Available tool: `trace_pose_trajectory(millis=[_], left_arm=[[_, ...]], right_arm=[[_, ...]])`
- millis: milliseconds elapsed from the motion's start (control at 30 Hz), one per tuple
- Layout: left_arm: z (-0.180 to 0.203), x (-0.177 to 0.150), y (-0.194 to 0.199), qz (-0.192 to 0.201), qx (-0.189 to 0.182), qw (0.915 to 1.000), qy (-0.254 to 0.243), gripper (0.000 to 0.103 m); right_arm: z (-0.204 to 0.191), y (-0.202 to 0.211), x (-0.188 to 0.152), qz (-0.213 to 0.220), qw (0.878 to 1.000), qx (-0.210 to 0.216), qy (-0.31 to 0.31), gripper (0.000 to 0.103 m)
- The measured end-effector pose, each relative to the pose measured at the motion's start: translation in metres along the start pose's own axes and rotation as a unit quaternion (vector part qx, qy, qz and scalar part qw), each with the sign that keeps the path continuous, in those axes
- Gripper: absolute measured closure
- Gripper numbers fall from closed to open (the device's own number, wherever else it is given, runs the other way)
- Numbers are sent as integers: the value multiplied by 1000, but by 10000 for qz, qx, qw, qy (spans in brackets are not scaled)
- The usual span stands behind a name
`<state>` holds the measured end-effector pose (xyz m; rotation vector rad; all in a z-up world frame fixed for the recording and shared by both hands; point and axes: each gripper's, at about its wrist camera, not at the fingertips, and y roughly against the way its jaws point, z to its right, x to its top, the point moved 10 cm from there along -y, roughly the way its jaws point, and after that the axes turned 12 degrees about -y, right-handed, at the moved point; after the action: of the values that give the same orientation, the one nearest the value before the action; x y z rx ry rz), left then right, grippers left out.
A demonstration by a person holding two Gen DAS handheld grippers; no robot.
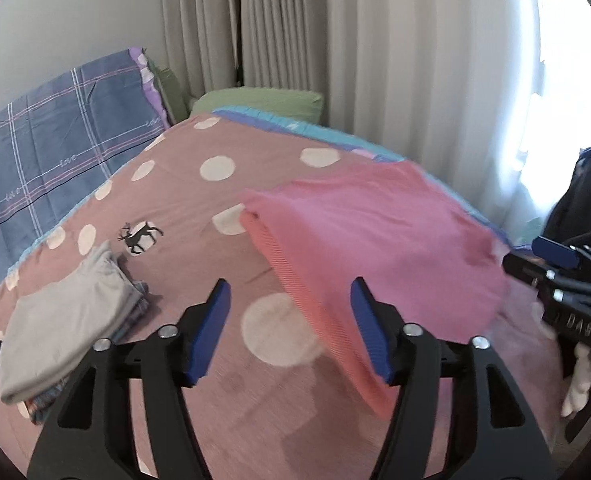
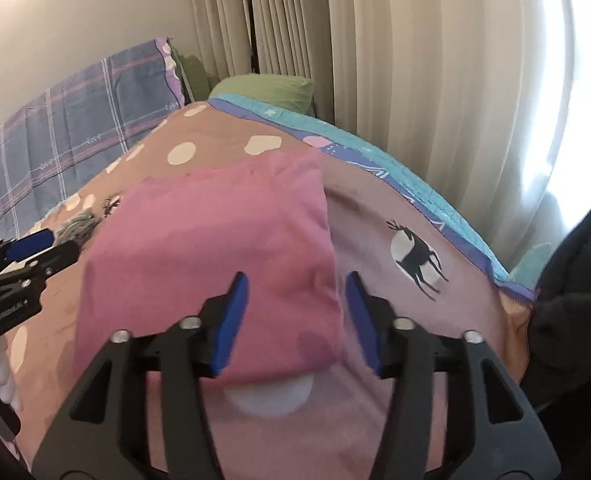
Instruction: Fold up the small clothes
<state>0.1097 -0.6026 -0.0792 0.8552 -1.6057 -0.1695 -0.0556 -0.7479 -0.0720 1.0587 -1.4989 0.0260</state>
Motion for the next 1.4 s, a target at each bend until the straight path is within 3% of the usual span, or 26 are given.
trace_pose_trajectory(millis=[67,300,367,467,667,867,1033,1200,1400], left_arm=[[7,-3,15,150,-120,9998,67,31],[21,-9,75,671,-200,9975,113,12],[20,-14,93,786,-224,9963,282,9],[17,-22,119,930,-211,9944,451,5],[14,-36,173,1240,-55,9915,401,2],[17,-51,208,1187,301,9923,180,2],[24,-59,239,1296,245,9909,271,2],[23,-78,260,1086,720,9912,250,2],[25,-94,283,1122,669,9908,356,2]], right_arm=[[2,22,-9,239,9997,-91,-18,21],[0,101,-18,970,9946,-230,-284,3],[-12,120,-21,1033,9945,-68,-145,2],[-25,139,-35,713,9973,76,129,2],[-33,180,-52,886,9956,217,-221,2],[-42,210,-70,838,9958,224,-280,2],[-48,232,-82,865,9956,242,-259,2],[-49,250,-99,747,9965,276,-241,2],[-47,255,-117,565,9978,232,-270,2]])
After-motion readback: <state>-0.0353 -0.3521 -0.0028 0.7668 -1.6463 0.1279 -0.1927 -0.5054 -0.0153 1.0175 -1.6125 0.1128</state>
